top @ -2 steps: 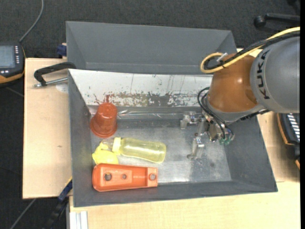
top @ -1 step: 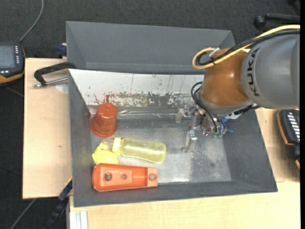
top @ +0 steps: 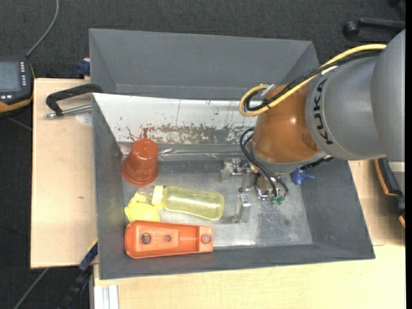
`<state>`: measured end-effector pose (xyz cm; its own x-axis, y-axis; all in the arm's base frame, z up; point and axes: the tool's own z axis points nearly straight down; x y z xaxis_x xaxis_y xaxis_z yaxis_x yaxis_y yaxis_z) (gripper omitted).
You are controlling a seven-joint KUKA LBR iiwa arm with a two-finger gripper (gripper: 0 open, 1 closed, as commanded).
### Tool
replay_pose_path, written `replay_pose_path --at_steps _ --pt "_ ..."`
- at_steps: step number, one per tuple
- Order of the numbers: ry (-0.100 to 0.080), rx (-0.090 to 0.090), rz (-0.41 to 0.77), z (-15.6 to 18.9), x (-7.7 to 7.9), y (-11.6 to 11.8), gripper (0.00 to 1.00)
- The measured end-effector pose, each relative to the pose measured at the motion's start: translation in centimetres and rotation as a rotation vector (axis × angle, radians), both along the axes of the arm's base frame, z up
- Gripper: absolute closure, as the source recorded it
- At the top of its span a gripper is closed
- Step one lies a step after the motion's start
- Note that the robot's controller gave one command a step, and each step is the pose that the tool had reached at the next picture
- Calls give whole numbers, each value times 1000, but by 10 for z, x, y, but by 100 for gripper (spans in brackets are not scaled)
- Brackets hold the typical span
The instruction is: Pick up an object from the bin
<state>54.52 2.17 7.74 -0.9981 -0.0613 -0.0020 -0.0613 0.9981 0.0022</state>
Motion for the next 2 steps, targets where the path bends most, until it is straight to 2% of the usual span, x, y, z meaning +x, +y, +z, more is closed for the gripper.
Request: replay_pose_path --at_steps 1,2 --pt "-4 3 20 -3 -3 17 0" --pt "-3 1 22 -5 -19 32 0"
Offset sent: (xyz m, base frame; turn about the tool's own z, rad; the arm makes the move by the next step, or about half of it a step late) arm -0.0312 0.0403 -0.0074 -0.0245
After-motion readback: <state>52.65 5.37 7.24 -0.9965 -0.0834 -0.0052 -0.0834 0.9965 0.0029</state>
